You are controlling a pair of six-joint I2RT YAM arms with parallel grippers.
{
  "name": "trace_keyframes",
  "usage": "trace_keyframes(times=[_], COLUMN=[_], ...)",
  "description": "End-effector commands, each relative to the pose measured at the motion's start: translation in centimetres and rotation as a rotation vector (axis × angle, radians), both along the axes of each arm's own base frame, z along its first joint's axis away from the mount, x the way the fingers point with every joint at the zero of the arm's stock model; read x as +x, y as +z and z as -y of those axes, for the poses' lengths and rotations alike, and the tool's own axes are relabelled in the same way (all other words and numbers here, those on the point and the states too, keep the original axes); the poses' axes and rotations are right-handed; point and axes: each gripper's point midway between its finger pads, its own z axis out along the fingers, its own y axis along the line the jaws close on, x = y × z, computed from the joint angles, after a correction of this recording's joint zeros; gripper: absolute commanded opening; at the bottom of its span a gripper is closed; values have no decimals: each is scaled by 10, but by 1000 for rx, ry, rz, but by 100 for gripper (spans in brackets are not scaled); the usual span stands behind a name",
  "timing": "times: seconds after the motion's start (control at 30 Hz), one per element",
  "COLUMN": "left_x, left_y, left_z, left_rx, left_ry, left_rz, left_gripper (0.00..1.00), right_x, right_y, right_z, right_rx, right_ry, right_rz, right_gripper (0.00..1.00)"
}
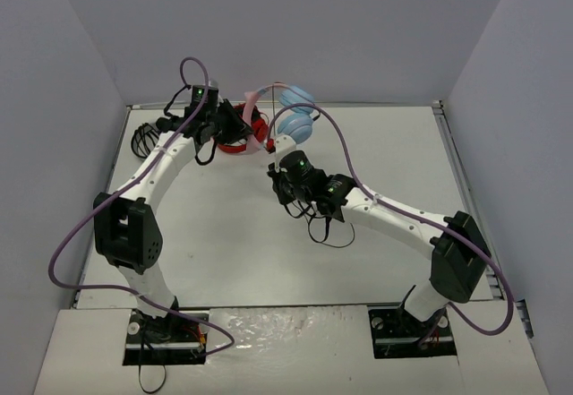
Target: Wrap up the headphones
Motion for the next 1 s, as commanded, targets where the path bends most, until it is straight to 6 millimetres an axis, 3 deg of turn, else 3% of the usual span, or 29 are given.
trace_keyframes(times=[0.0,0.5,0.97], left_x=[17,16,8], left_y=[106,135,170], left_z=[1,-8,-17], left_rx=[-208,-349,-416], left_ry=[44,66,66], left_rz=[272,327,408], left_gripper=[0,0,0], right_x=[3,13,13], right_y=[25,30,20], right_z=[-10,26,24], right_rx=[102,242,363], right_ry=[-3,-193,-225], right_rz=[68,220,235], right_gripper=[0,0,0])
